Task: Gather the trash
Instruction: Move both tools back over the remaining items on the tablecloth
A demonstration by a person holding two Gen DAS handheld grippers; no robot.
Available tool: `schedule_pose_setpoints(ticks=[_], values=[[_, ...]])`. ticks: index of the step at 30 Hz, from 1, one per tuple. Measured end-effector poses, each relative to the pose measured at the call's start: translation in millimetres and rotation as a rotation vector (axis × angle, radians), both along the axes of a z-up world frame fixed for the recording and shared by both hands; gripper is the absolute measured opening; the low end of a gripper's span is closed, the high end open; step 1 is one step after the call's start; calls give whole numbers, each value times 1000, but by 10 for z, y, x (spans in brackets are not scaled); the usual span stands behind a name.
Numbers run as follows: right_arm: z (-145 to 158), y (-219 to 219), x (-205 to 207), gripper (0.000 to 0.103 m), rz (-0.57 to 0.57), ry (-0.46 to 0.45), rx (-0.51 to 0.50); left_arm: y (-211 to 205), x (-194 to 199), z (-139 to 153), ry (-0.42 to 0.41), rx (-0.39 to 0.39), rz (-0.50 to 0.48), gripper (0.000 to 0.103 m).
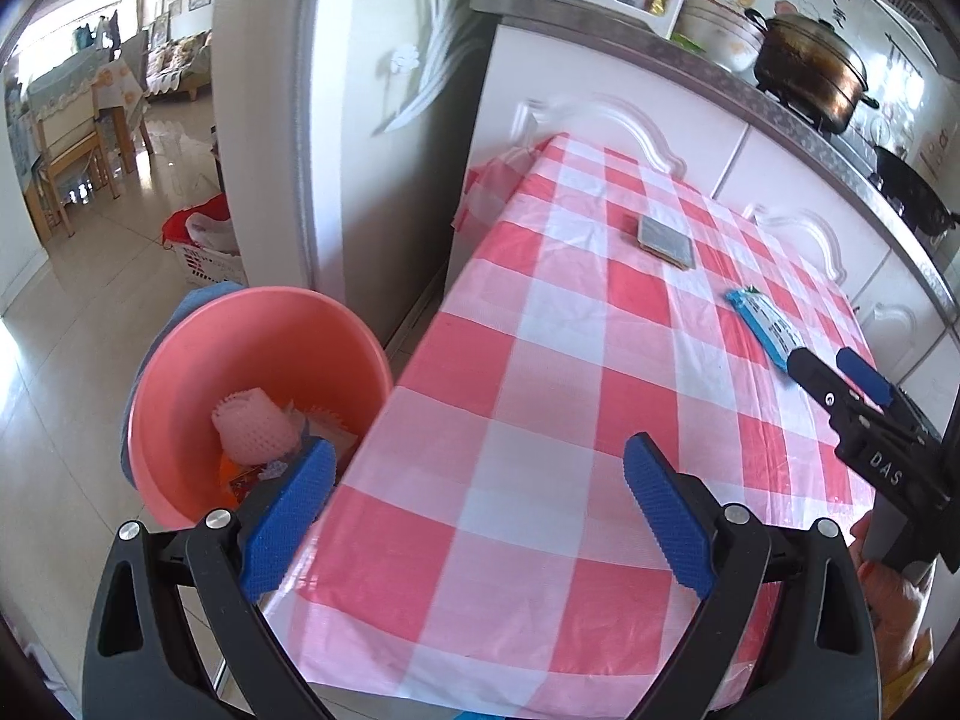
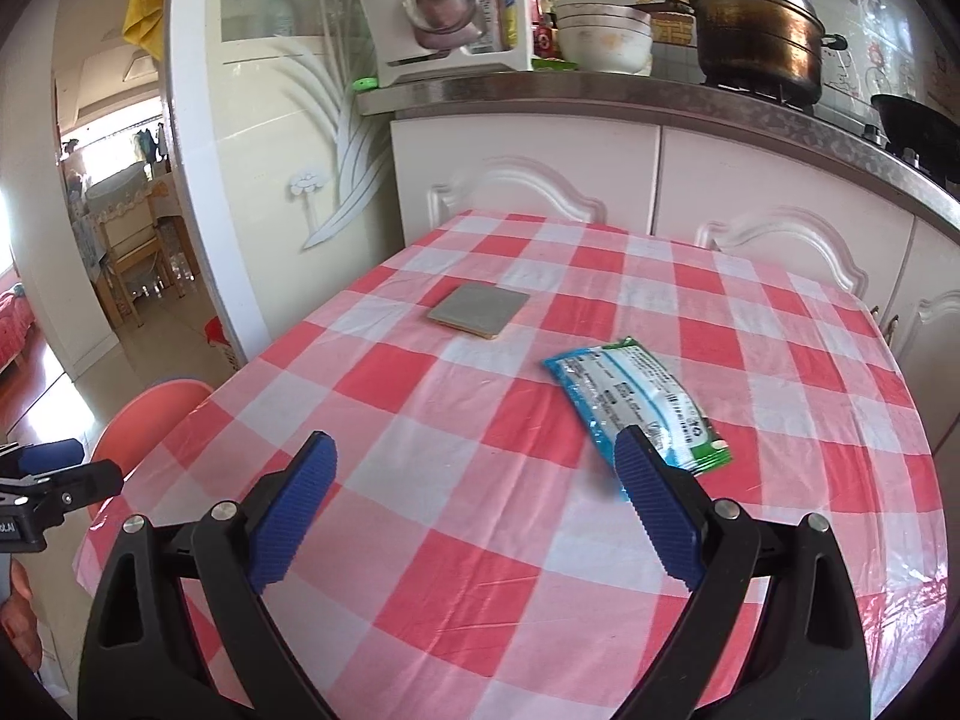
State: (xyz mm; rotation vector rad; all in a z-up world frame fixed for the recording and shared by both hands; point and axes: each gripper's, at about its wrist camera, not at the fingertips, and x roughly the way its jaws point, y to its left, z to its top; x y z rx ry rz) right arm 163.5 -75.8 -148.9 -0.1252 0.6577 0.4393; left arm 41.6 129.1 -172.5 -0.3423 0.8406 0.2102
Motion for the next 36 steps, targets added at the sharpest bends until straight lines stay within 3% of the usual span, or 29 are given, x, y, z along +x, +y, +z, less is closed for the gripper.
schedule_pose_setpoints(ticks=[24,36], values=[[-76,-436,323,96,-93,52,22,-438,281,-94,61,37,-81,96],[-172,-700,698,98,-90,150,5,-492,333,-141,78,27,-99,96]])
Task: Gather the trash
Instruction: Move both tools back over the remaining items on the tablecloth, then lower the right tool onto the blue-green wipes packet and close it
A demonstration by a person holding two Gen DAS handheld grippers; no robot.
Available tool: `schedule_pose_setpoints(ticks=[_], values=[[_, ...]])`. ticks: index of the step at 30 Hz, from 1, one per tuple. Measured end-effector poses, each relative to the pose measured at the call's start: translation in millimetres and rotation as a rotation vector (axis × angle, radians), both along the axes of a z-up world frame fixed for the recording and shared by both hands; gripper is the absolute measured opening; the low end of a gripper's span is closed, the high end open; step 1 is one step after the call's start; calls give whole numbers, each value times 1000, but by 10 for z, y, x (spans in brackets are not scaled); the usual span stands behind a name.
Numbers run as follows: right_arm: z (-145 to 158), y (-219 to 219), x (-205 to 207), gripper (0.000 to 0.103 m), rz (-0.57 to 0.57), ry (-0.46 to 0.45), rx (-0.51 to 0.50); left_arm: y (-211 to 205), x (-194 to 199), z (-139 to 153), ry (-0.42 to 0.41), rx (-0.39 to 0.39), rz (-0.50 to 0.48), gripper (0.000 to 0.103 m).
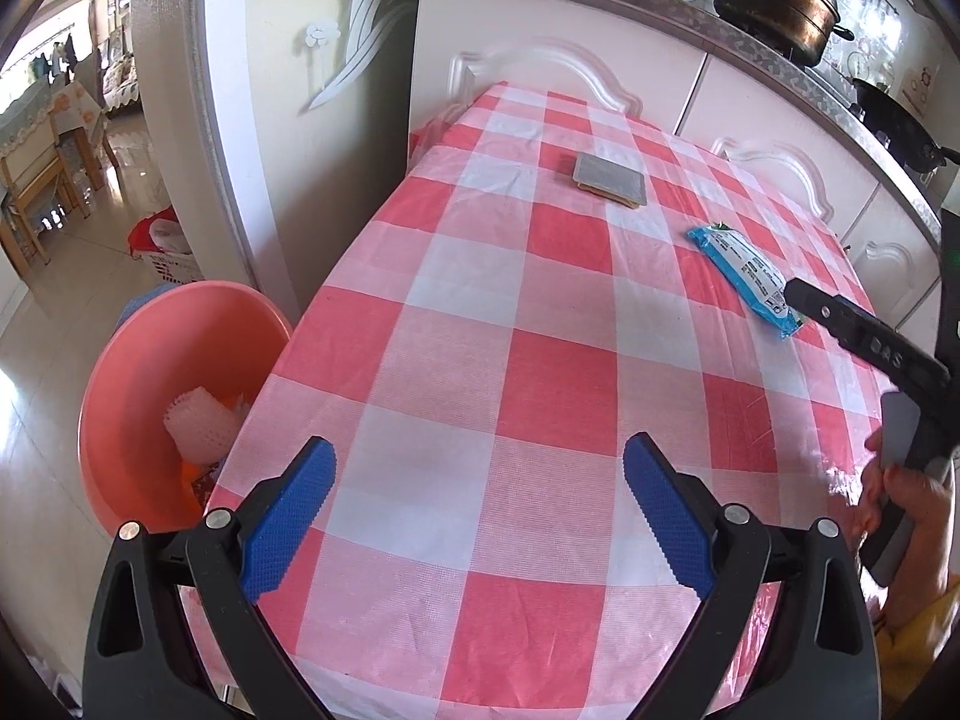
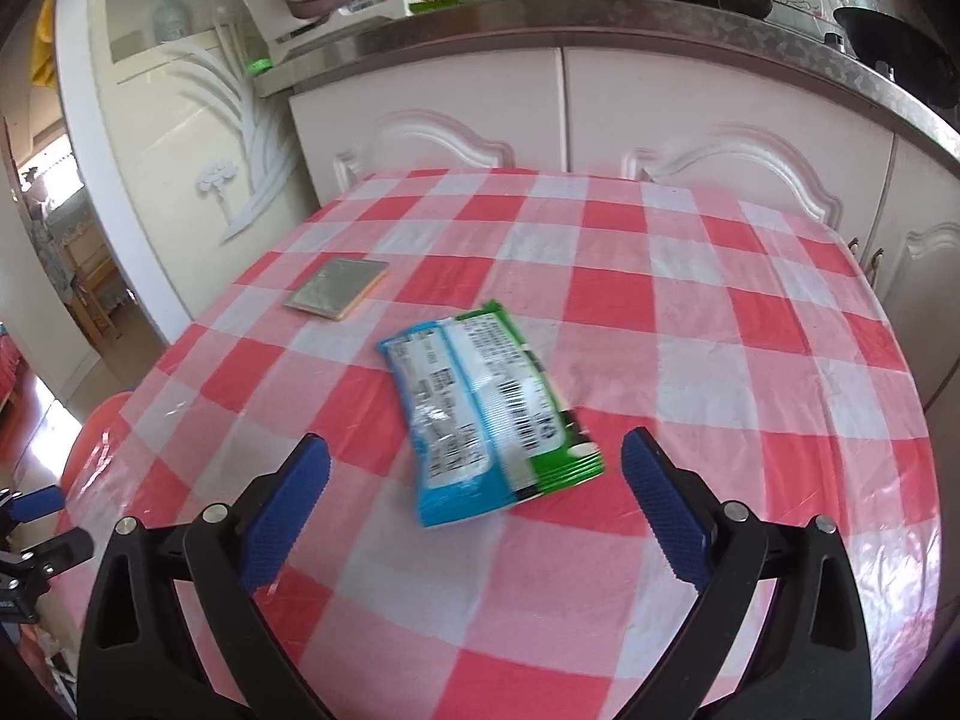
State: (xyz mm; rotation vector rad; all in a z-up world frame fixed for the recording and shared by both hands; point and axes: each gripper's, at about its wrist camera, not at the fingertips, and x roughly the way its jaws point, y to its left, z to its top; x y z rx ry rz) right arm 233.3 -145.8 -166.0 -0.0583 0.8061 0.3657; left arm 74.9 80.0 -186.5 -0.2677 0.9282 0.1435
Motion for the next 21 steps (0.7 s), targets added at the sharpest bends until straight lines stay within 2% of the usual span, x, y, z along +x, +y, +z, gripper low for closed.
schedule_pose_setpoints(ticks=[4,15,21], values=[[-16,7,182,98,35,39,0,1,8,4,-2,4,-5,96],[-182,183,496,98,116,92,-134,22,103,14,0,-15,-6,96],[-207,175,590,98,135,119,-89,-45,248,37,-3,-18,-23,96]])
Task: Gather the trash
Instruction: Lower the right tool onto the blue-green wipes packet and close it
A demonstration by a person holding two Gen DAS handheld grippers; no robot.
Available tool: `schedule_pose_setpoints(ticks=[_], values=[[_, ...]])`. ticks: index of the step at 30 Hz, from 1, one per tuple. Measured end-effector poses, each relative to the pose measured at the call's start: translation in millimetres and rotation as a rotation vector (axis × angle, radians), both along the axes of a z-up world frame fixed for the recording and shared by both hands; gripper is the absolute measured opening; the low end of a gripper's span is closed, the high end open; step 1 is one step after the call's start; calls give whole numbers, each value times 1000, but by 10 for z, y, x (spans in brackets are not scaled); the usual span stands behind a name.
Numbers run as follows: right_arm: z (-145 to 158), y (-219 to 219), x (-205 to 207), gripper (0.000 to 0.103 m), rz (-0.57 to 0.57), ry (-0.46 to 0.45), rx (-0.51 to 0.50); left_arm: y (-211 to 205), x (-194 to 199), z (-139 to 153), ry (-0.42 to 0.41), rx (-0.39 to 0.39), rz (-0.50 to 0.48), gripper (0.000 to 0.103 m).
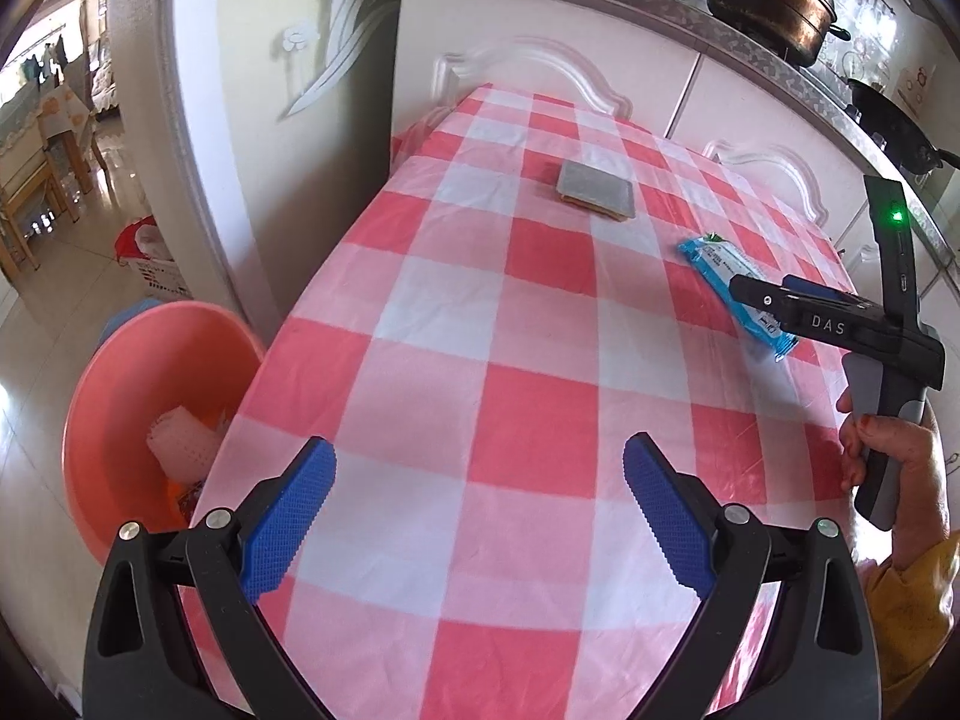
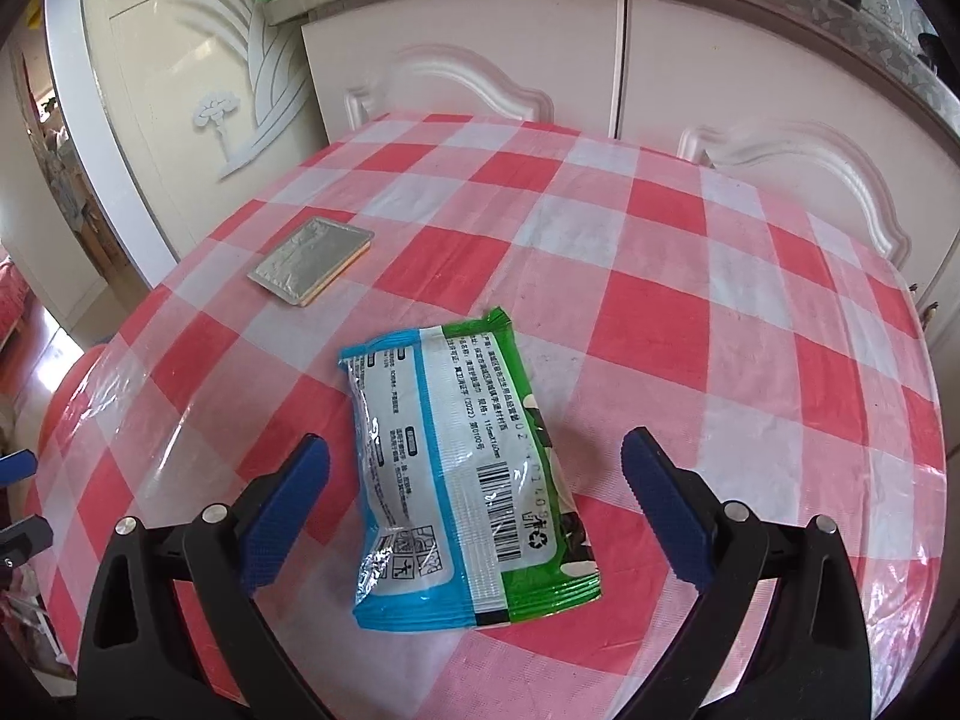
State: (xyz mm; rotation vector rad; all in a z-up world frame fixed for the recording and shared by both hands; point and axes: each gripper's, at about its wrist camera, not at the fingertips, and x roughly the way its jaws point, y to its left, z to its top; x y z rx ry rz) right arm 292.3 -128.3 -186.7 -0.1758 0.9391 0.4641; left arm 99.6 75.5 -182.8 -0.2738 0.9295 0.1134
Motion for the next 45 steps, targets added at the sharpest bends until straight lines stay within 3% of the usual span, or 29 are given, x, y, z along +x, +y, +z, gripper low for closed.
schedule_pose_setpoints(ticks=[8,12,21,28,40,45], values=[[-29,1,25,96,9,24,14,-99,279,39,-18,7,-13,96],[-24,32,2,79,8,-3,-15,-158,451,61,-30,15,-28,96],[-6,37,-47,59,25,-22,-9,-352,908,102,-51,63,-104,96],[17,-131,-2,50,4,8,112,-454,1326,110,-64,97,-143,96],[13,-551,168,48,-95,76,370,-523,2002,-59,-34,130,-147,96],[25,-588,173,48,-107,71,386,-558,2165,-108,-12,149,-162,96]])
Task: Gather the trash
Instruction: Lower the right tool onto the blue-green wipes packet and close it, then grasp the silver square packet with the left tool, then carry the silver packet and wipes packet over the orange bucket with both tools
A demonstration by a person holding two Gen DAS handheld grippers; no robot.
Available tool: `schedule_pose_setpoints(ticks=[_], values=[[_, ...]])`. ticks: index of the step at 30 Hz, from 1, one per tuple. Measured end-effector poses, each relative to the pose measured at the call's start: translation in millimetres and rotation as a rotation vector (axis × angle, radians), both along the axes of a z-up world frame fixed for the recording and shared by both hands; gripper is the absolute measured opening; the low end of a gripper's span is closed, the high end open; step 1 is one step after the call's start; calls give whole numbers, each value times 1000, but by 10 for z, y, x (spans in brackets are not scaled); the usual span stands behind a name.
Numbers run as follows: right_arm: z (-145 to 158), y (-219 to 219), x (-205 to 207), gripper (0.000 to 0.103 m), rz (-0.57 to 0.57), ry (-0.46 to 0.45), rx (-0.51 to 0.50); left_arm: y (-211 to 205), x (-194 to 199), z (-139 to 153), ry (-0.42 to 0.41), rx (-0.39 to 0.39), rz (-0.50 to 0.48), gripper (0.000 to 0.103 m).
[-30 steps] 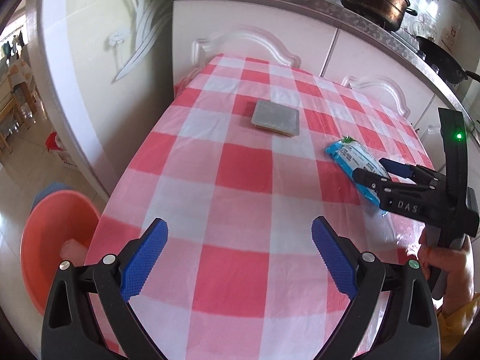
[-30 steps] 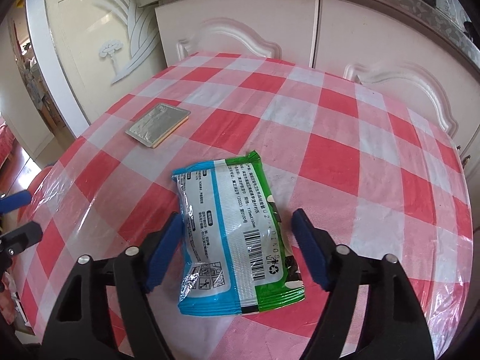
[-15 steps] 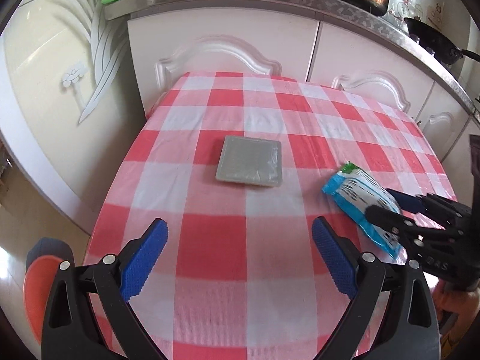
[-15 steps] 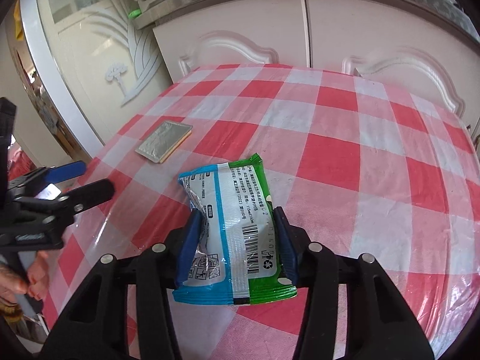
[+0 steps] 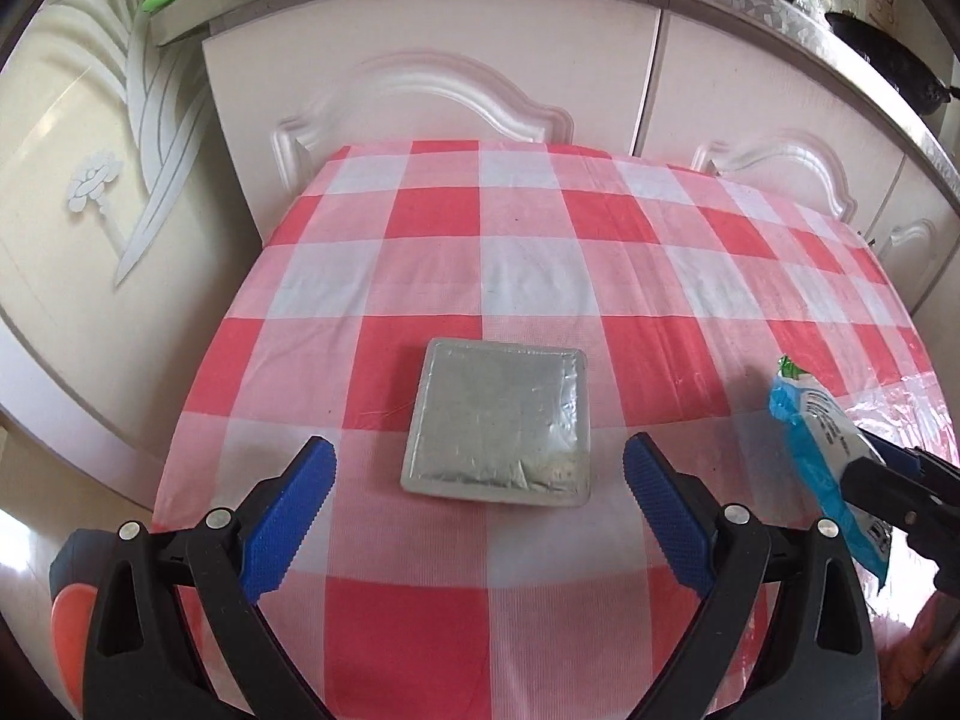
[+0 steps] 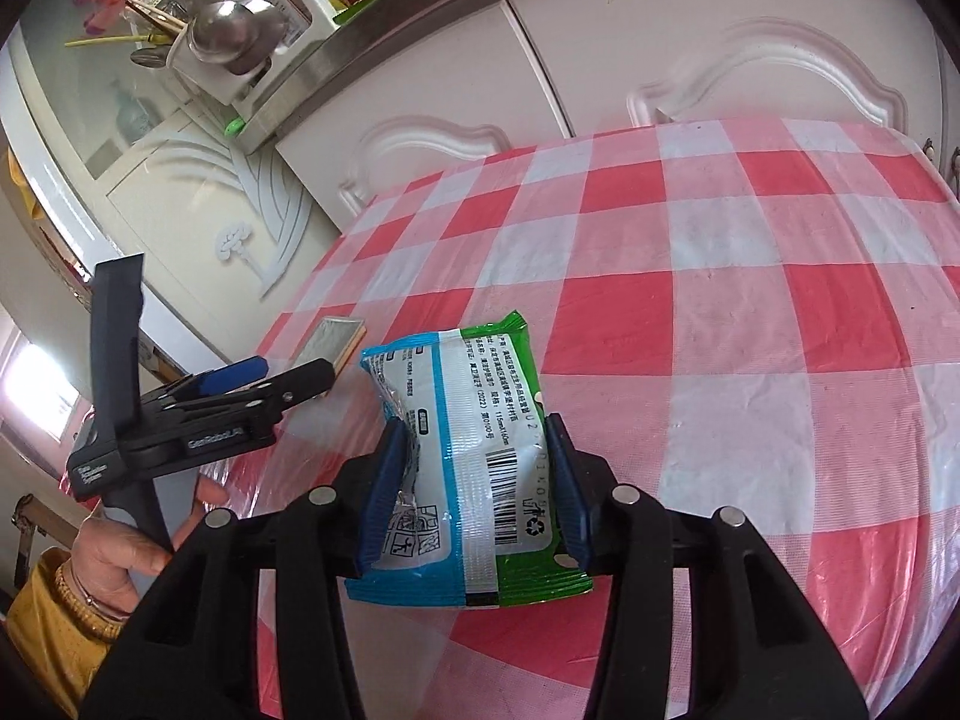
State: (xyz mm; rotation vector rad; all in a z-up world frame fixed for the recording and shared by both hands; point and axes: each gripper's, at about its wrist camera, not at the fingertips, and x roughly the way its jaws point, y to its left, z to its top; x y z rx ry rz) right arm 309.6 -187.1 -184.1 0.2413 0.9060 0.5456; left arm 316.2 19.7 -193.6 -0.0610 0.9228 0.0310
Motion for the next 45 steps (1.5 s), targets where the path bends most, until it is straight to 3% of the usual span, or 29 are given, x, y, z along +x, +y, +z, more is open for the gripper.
schedule_pose_setpoints(ticks=[7,11,17,29,45], values=[[3,-6,-7,48,-4,1,3,-41,115,-71,15,25,-23,94],[0,-2,3,48,-4,2,4,-31,137,-69,5,-9,-23,78],[-4,-10,-3,48,-4,0,3,-73,130,-47,-7,-8,-30,65],[-24,-13,6,48,-2,0,5,-79,-23,-15,-19,-39,-23,64],[0,-35,-42,48,15,-24,24,140,-756,117,-74,-109,16,64]])
